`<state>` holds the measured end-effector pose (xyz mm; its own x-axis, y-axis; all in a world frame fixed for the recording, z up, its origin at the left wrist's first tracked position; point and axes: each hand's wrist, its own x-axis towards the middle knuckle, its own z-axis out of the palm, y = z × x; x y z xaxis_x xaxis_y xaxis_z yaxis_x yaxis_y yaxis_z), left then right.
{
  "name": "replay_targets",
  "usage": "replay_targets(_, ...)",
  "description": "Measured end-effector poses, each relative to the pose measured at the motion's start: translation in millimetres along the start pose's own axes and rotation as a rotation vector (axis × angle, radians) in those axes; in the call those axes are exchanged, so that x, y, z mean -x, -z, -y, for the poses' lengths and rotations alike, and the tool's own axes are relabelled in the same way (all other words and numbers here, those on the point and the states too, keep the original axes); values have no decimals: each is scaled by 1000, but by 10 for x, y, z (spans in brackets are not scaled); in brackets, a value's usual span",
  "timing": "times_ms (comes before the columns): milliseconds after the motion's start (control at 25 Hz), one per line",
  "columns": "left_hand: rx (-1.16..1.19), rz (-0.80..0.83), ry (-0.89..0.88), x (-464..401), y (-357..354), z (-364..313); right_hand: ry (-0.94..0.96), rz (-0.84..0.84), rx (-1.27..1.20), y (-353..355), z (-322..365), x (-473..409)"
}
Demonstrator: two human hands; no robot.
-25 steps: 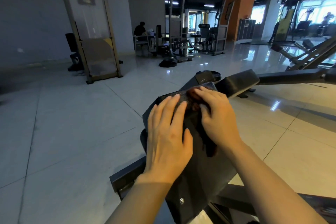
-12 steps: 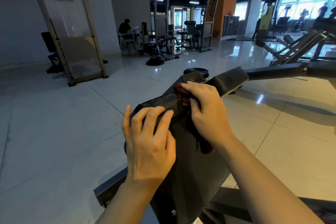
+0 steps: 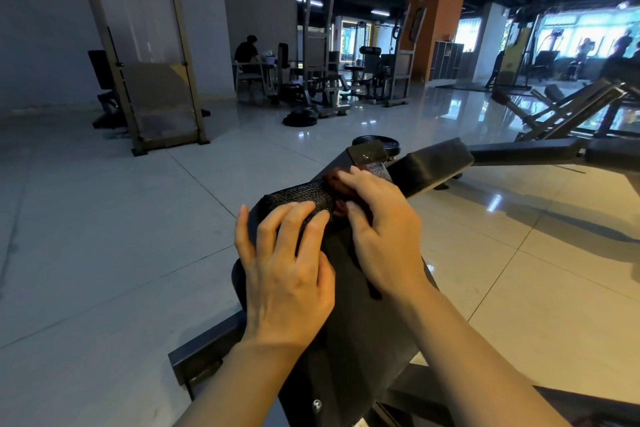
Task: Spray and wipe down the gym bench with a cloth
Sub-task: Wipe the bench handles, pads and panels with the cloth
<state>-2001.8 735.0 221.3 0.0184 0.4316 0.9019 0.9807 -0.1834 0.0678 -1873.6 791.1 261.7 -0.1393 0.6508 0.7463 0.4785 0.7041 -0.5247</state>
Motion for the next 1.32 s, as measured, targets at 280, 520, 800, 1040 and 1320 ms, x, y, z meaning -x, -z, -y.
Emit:
replay_targets(280, 71, 28, 76, 76, 250, 32, -176, -66, -12, -50, -70, -46)
replay_targets(520, 95, 125, 163, 211, 420, 161, -39, -32, 58, -258, 466, 237)
replay_targets(800, 230, 146, 227, 277, 405, 156, 118, 49, 162, -267, 635, 387)
replay_targets(1040, 231, 182, 233, 292, 457, 135, -123, -110, 94, -224, 399, 287)
replay_targets(1320, 234, 152, 260, 262, 420, 126, -1, -115, 97, -453, 717, 493)
